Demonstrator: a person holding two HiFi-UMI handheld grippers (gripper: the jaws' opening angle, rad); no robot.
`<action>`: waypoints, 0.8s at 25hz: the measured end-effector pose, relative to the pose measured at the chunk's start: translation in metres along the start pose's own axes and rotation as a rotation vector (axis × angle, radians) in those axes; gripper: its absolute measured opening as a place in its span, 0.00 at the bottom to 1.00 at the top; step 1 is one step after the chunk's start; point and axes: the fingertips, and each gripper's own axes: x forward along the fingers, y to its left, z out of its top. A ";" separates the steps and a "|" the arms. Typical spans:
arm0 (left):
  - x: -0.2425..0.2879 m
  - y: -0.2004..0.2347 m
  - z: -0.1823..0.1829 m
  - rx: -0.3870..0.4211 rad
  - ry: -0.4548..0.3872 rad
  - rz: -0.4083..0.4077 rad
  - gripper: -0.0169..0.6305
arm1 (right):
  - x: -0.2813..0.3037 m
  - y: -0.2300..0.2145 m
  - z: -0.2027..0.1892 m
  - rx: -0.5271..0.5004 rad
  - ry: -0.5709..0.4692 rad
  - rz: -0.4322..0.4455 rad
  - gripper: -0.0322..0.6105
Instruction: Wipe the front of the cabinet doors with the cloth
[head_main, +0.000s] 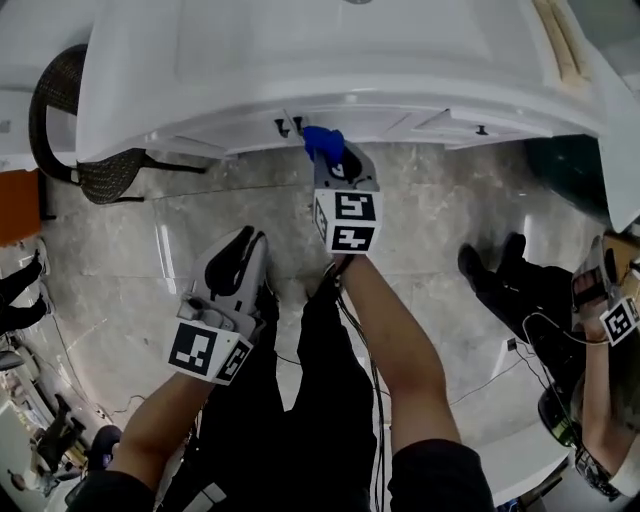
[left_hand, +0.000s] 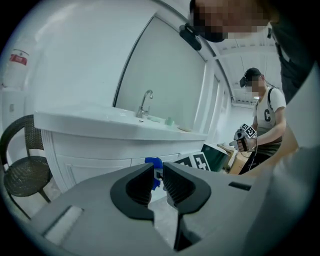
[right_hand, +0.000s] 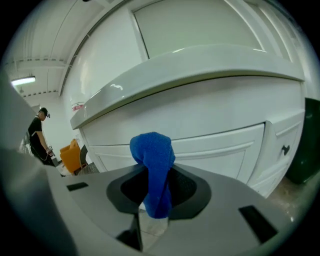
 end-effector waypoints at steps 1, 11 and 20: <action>-0.001 0.004 -0.005 -0.013 0.004 0.005 0.11 | 0.010 0.005 0.003 -0.025 -0.005 -0.003 0.18; -0.028 0.074 -0.044 -0.038 0.069 -0.004 0.11 | 0.061 0.049 0.006 -0.226 0.002 -0.016 0.18; 0.017 0.073 -0.049 -0.001 0.092 0.010 0.11 | 0.038 -0.018 0.014 -0.192 -0.033 -0.022 0.18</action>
